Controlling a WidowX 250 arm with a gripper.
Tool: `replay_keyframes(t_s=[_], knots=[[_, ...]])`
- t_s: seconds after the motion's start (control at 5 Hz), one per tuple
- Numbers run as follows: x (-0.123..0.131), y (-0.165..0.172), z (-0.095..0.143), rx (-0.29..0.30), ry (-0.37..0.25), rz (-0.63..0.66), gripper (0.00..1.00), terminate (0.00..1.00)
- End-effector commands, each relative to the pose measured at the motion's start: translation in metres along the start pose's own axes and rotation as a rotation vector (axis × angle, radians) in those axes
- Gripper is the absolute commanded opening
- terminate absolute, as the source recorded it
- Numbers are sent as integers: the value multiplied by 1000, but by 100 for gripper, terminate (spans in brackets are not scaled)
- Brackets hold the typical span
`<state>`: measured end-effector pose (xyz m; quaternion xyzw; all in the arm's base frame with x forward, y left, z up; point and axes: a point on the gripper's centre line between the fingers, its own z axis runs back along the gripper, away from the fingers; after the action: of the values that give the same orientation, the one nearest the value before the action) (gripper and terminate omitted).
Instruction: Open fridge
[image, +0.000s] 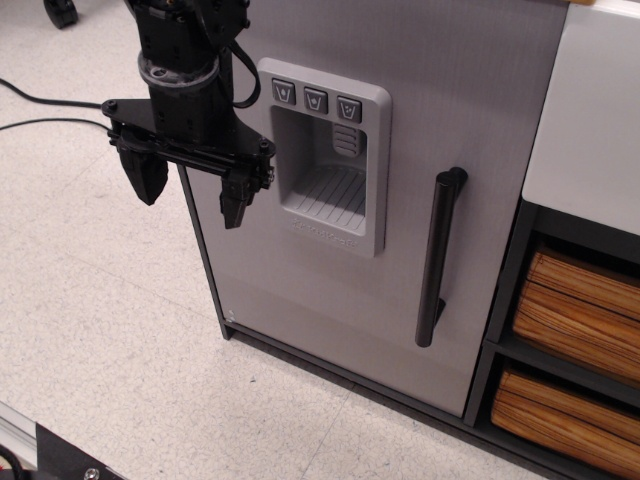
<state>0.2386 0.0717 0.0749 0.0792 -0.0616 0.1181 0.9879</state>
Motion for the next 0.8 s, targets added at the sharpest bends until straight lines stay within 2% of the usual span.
replay_keyframes(t_s=[0.0, 0.2, 0.4, 0.6], knots=[[0, 0, 0, 0, 0, 0, 100, 0], [14, -40, -9, -40, -54, -28, 100, 0], [23, -74, -16, -72, -58, -88, 100, 0], [27, -111, -17, -139, -112, -179, 100, 0]])
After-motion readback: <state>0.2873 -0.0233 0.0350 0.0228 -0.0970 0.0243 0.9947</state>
